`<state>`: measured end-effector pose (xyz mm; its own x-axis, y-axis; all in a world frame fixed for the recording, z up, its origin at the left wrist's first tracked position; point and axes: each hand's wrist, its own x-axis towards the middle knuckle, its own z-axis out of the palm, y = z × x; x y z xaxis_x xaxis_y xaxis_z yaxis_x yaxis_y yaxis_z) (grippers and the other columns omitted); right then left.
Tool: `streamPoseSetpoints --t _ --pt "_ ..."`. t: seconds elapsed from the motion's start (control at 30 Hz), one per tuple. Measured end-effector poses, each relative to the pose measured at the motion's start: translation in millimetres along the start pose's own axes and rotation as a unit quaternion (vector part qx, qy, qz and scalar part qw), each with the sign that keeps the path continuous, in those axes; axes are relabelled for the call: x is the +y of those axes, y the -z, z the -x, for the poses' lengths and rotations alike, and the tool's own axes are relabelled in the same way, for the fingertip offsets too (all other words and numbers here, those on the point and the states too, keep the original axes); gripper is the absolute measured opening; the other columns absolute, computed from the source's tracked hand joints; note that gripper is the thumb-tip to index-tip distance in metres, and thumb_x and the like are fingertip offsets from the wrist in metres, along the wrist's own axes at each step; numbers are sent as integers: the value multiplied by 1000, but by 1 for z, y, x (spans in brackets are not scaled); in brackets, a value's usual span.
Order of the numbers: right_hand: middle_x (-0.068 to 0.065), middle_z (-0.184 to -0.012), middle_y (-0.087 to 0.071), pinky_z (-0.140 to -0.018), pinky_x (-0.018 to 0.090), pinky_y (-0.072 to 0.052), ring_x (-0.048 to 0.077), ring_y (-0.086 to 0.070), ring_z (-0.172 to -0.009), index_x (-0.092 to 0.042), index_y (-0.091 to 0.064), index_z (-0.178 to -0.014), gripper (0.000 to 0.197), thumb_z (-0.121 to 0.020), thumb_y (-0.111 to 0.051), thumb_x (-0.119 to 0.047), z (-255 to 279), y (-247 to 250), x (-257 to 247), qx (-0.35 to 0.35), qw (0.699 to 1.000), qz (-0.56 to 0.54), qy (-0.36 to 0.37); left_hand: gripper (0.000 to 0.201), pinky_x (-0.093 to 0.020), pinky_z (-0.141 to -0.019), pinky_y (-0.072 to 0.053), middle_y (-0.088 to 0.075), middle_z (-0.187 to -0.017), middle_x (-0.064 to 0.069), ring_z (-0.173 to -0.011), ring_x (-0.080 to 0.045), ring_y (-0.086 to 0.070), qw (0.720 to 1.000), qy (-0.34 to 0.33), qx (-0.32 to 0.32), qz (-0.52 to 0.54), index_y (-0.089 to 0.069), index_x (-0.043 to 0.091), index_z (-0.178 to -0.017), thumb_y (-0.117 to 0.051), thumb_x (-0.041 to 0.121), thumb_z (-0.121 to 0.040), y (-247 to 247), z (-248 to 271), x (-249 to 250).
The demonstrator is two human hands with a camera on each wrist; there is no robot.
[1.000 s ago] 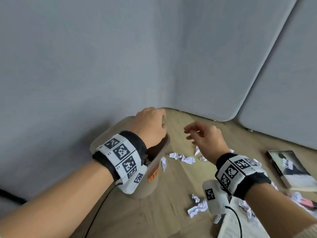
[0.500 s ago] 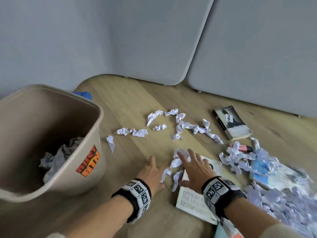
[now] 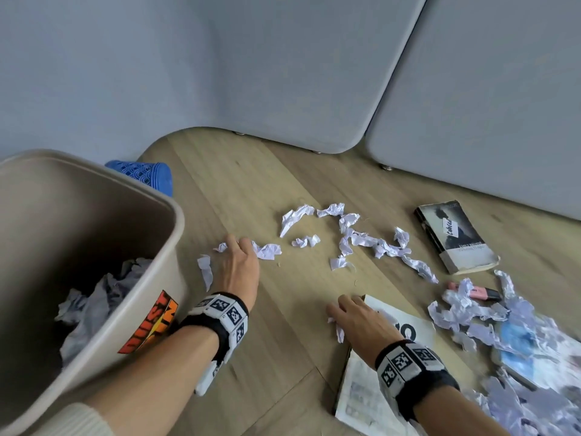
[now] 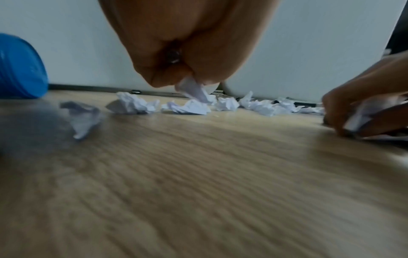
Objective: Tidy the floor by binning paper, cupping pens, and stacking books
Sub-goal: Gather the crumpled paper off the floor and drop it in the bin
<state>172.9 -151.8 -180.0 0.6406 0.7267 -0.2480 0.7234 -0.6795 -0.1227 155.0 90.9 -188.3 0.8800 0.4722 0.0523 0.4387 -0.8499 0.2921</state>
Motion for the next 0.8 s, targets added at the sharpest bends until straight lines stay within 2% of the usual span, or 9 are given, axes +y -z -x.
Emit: streamPoseSetpoints --t 0.1,0.2,0.33,0.4,0.47,0.53,0.6,0.67,0.8 --pt "-2 -88 -50 -55 21 -42 19 -58 -72 -18 -49 -95 42 -70 -55 15 -15 1 10 70 986 -122 -90 28 -44 -58 -48 -47 -105 -30 -77 -41 -56 996 65 42 54 -46 -3 -98 -56 -16 -75 -8 -16 -14" --pt "5 -97 -58 -64 26 -40 23 -58 -81 -8 -54 -103 40 -73 -43 16 -37 20 21 147 948 -203 -198 32 -54 -80 -45 -35 -140 -29 -114 -45 -45 986 155 32 56 -48 -6 -119 -49 -3 -88 -23 -18 -22" --pt "11 -114 -60 -78 37 -45 31 -57 -99 -10 -51 -114 28 -87 -42 -9 -63 41 41 153 933 -171 -278 72 -68 -103 -24 -7 -155 -27 -138 -49 -19 984 165 -51 42 -19 21 -151 -44 54 -92 -37 -13 -12" --pt "14 -112 -56 -82 39 -43 32 -52 -100 -11 -47 -117 34 -90 -46 -31 -75 44 47 152 932 -142 -296 80 -73 -99 -24 -11 -153 -30 -137 -52 -21 992 115 -46 20 -20 28 -151 -46 65 -85 -41 -11 -8" --pt "14 -110 -49 -83 39 -42 32 -47 -99 -15 -40 -128 63 -83 -50 -58 -88 42 51 148 934 -82 -316 72 -71 -90 -36 -28 -145 -31 -125 -52 -38 998 57 -32 1 -37 27 -144 -56 58 -82 -45 -13 -7" --pt "13 -111 -42 -81 39 -43 31 -44 -101 -24 -32 -138 88 -71 -49 -78 -100 35 55 140 932 -23 -333 56 -55 -71 -48 -48 -124 -26 -96 -43 -52 1000 8 -13 -19 -54 23 -128 -72 43 -79 -43 -15 -5" --pt "11 -117 -38 -81 39 -43 30 -41 -105 -34 -21 -144 95 -67 -40 -87 -108 24 57 95 930 10 -355 45 -38 -53 -40 -50 -101 -15 -77 -31 -47 999 -41 4 -24 -59 22 -115 -80 28 -76 -42 -16 -2" --pt "9 -121 -36 -82 41 -45 31 -41 -108 -38 -22 -143 85 -73 -38 -83 -115 15 58 69 929 8 -364 42 -31 -45 -28 -47 -91 -11 -67 -23 -41 997 -71 4 -28 -61 22 -105 -80 10 -70 -40 -16 0" --pt "17 -106 -45 -78 45 -50 34 -52 -88 -13 -47 -127 44 -94 -47 -43 -119 8 57 106 963 -37 -243 32 -26 -40 -20 -39 -83 -5 -51 -16 -30 995 -88 -40 -19 -56 19 -92 -69 0 -70 -37 -18 5"
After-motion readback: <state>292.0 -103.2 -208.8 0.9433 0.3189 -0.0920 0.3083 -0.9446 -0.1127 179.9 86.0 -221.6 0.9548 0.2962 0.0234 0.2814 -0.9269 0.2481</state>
